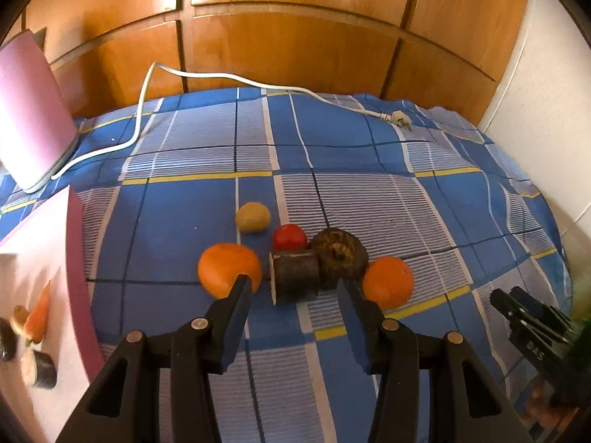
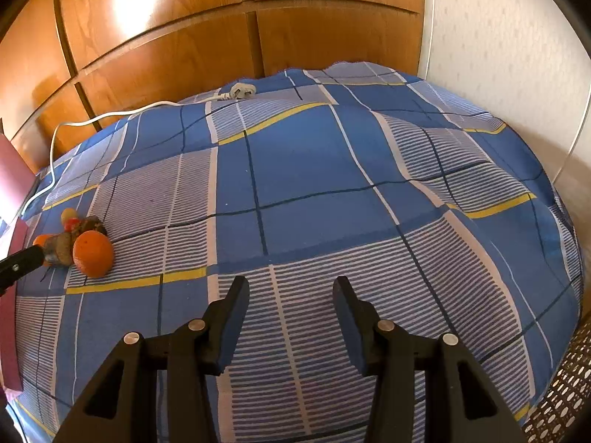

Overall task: Organize fruits
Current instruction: 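Grasp the dark log piece with the left tool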

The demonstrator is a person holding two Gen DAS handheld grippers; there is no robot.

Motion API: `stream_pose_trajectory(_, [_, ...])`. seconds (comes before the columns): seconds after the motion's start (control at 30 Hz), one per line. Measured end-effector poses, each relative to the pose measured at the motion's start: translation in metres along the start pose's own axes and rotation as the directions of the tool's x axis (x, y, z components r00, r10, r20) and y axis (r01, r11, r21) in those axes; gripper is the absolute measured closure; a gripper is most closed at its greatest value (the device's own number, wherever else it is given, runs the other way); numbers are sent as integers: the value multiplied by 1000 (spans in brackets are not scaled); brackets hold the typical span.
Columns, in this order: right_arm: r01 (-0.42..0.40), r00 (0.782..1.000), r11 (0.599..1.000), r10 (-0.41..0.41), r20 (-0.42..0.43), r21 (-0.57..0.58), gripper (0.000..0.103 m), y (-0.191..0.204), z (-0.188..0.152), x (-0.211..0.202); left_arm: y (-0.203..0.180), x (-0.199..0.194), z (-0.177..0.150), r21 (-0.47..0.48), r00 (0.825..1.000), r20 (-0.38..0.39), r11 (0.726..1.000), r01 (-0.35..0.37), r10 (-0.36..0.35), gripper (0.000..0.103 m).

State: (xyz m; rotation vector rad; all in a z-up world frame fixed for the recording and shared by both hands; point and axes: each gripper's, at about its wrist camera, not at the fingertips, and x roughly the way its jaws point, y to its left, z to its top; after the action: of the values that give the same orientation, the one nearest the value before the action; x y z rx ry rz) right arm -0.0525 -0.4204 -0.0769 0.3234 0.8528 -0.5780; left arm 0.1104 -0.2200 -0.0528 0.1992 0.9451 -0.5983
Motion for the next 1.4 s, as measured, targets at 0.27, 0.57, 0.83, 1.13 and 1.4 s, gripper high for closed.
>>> stream_pose_trajectory(0.27, [-2, 1000, 1000, 2, -3, -10, 55, 0, 1, 3, -7, 13, 4, 28, 1000, -2, 1000, -6, 6, 65])
stream_pose_trajectory(0.57, [0, 1000, 1000, 0, 0, -12, 55, 1, 1, 3, 7, 6, -7, -34, 999, 18, 998, 45, -45, 75])
stream_pose_trajectory(0.83, [5, 1000, 1000, -5, -1, -15, 55, 2, 2, 3, 16, -31, -22, -90, 996, 54, 993, 82, -77, 75])
stream_pose_trajectory(1.13, [16, 1000, 1000, -16, 1, -20, 55, 1, -1, 1, 41, -79, -39, -171, 989, 127, 981, 95, -73, 75])
stream_pose_trajectory(1.4, [42, 999, 999, -42, 7, -29, 55, 0, -4, -1, 100, -125, -56, -314, 978, 201, 949, 9, 58, 75])
